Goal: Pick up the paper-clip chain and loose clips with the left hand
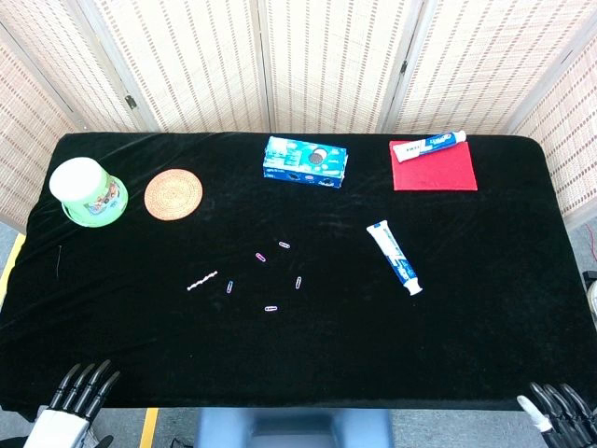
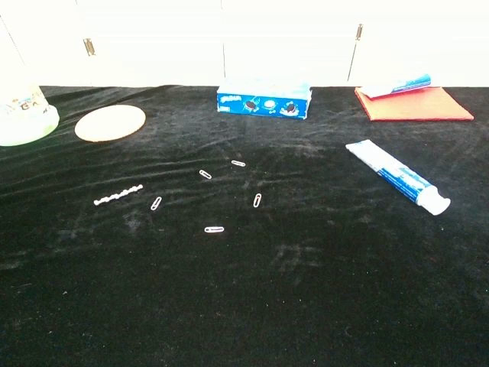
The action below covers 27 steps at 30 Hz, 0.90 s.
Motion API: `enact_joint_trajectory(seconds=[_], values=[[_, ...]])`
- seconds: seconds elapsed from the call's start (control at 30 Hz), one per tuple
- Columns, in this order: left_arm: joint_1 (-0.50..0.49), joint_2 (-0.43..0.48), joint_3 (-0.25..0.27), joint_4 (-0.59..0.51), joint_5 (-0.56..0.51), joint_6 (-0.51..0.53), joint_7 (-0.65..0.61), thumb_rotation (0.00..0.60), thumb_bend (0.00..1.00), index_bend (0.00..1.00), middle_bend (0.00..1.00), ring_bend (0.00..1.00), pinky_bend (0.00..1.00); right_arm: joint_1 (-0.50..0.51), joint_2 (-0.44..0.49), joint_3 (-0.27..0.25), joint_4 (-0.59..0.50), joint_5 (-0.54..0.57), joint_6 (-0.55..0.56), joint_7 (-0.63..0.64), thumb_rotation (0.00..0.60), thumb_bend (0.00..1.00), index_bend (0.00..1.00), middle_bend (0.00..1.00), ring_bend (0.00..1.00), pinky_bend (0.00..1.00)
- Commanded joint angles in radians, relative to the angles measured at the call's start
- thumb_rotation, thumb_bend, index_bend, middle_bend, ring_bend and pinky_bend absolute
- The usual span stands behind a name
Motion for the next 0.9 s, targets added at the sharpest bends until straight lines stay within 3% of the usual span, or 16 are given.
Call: enact_joint_trajectory(seconds=[0.03, 0.33, 0.4, 0.43, 0.5, 0.6, 0.73, 0.77, 0.9], values=[[0.000, 0.000, 0.000, 0.000, -0.001, -0.002, 0.001, 0.600, 0.13, 0.00, 0.01, 0.04, 0.00, -0.001, 0.003, 0.004, -0.002, 0.010, 0.006, 0.014, 0.600, 0.24, 0.00, 0.00, 0.00, 0.00], [-0.013, 0.003, -0.006, -0.002, 0.005, -0.001, -0.011, 0.600, 0.13, 0.00, 0.01, 0.04, 0.00, -0.001, 0.000, 0.009, -0.010, 0.017, -0.002, 0.010, 0.600, 0.24, 0.00, 0.00, 0.00, 0.00], [-0.020, 0.003, -0.013, -0.009, -0.006, -0.011, -0.016, 0.600, 0.13, 0.00, 0.04, 0.06, 0.00, 0.002, 0.000, 0.009, -0.017, 0.017, -0.015, -0.001, 0.600, 0.24, 0.00, 0.00, 0.00, 0.00], [-0.024, 0.003, -0.018, -0.015, -0.015, -0.018, -0.013, 0.600, 0.13, 0.00, 0.11, 0.12, 0.03, 0.005, 0.001, 0.009, -0.022, 0.018, -0.022, -0.005, 0.600, 0.24, 0.00, 0.00, 0.00, 0.00], [-0.037, 0.011, -0.023, -0.040, -0.037, -0.051, -0.009, 0.600, 0.13, 0.00, 0.23, 0.26, 0.14, 0.012, 0.006, 0.010, -0.038, 0.021, -0.040, -0.012, 0.600, 0.24, 0.00, 0.00, 0.00, 0.00], [-0.079, 0.022, -0.057, -0.102, -0.063, -0.098, -0.001, 0.600, 0.13, 0.00, 0.38, 0.46, 0.40, 0.028, 0.023, 0.016, -0.077, 0.039, -0.075, -0.010, 0.600, 0.24, 0.00, 0.00, 0.00, 0.00], [-0.137, -0.024, -0.116, -0.135, -0.053, -0.113, -0.023, 0.600, 0.14, 0.02, 0.83, 0.94, 0.92, 0.047, 0.047, 0.029, -0.125, 0.076, -0.116, 0.003, 0.600, 0.24, 0.00, 0.00, 0.00, 0.00], [-0.150, -0.043, -0.131, -0.134, -0.051, -0.115, -0.025, 0.600, 0.15, 0.06, 0.91, 0.99, 0.98, 0.050, 0.051, 0.033, -0.135, 0.086, -0.125, 0.005, 0.600, 0.24, 0.00, 0.00, 0.00, 0.00], [-0.207, -0.122, -0.187, -0.162, -0.143, -0.209, -0.033, 0.600, 0.15, 0.21, 1.00, 1.00, 1.00, 0.059, 0.063, 0.044, -0.171, 0.120, -0.156, 0.009, 0.600, 0.24, 0.00, 0.00, 0.00, 0.00]])
